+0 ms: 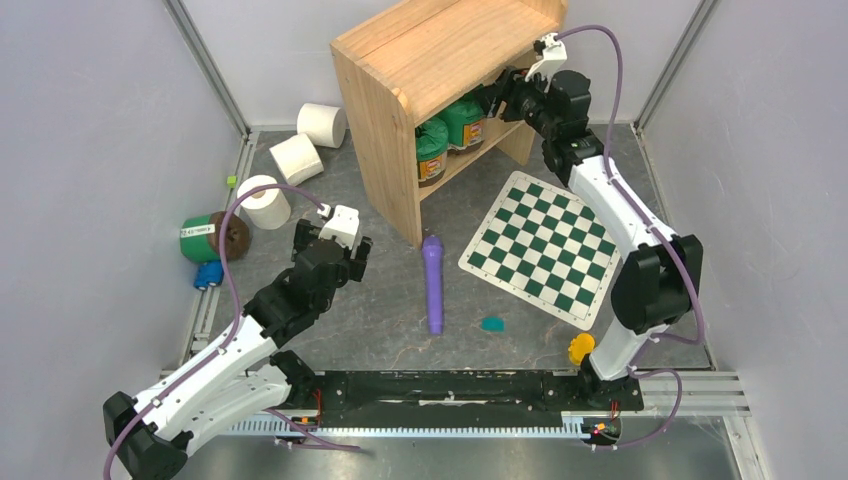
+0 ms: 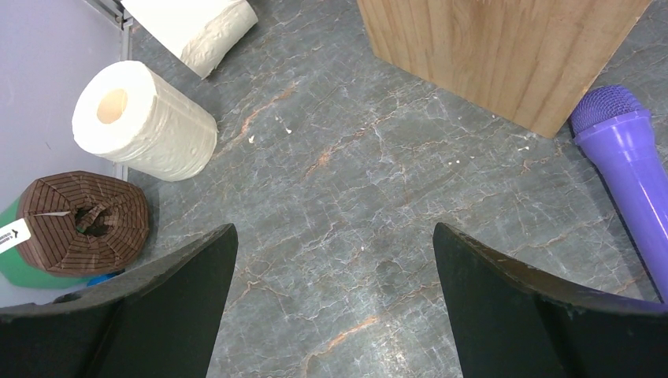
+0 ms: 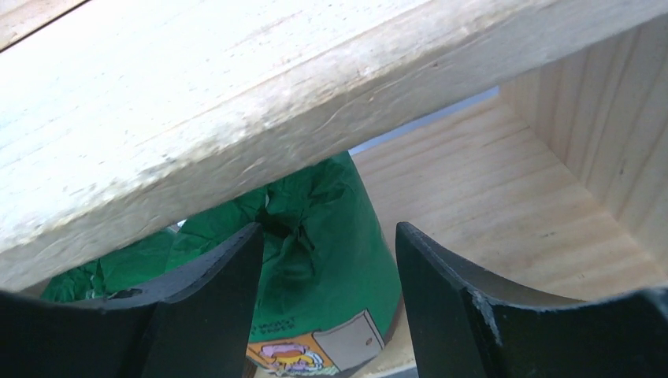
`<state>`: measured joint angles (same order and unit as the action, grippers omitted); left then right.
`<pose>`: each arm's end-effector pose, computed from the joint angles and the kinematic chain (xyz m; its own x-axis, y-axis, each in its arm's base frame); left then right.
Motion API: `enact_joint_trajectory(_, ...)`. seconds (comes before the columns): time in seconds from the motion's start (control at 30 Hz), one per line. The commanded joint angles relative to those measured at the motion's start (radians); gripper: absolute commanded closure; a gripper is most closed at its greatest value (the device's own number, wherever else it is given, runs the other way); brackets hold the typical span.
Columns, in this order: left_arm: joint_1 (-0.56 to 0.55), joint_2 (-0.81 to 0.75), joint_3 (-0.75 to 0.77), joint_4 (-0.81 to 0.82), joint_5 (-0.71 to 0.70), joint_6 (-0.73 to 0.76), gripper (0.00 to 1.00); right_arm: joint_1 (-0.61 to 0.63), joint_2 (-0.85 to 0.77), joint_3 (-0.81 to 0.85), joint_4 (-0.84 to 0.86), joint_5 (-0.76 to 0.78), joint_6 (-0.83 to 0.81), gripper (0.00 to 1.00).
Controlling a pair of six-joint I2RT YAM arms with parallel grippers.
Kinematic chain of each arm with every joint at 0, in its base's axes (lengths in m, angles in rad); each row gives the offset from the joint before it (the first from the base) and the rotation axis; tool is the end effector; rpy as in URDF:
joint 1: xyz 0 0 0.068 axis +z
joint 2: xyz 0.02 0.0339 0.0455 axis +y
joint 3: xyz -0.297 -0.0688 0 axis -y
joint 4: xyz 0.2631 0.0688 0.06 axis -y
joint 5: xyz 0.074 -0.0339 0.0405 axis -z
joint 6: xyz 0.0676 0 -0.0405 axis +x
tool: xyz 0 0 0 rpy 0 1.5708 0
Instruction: Place and organize the paper towels onto the shelf
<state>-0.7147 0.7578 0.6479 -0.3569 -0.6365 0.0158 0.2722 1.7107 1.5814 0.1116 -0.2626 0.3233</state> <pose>0.1676 -0.0922 0.2906 -0.3379 0.3100 -0.8887 0.1315 0.9505 0.2816 0.4473 0.1431 0.4307 -0.1781 0.2688 -0.9466 -0.4778 0.8173 0.3220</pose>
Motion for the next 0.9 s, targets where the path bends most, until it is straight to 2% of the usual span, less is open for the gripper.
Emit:
enact_joint_trajectory(0.0,0.003,0.000,0.001,0.042,-0.020,0.023,0.00,0.004,0.026,0.011,0.167,-0.033,0.059,0.36)
enact_joint_trajectory(0.23,0.003,0.005,0.001,0.042,-0.022,0.024,0.00,0.032,0.052,-0.019,0.195,-0.065,0.054,0.39)
enact_joint_trajectory(0.6,0.003,0.008,0.001,0.043,-0.014,0.023,0.00,0.070,-0.034,-0.325,0.224,-0.048,-0.046,0.47)
enact_joint_trajectory(0.67,0.003,0.008,0.000,0.045,-0.009,0.023,0.00,0.070,-0.038,-0.321,0.208,-0.050,-0.063,0.47)
enact_joint_trajectory(0.87,0.003,0.011,0.002,0.044,-0.006,0.021,0.00,0.070,-0.022,-0.166,0.118,-0.048,-0.094,0.42)
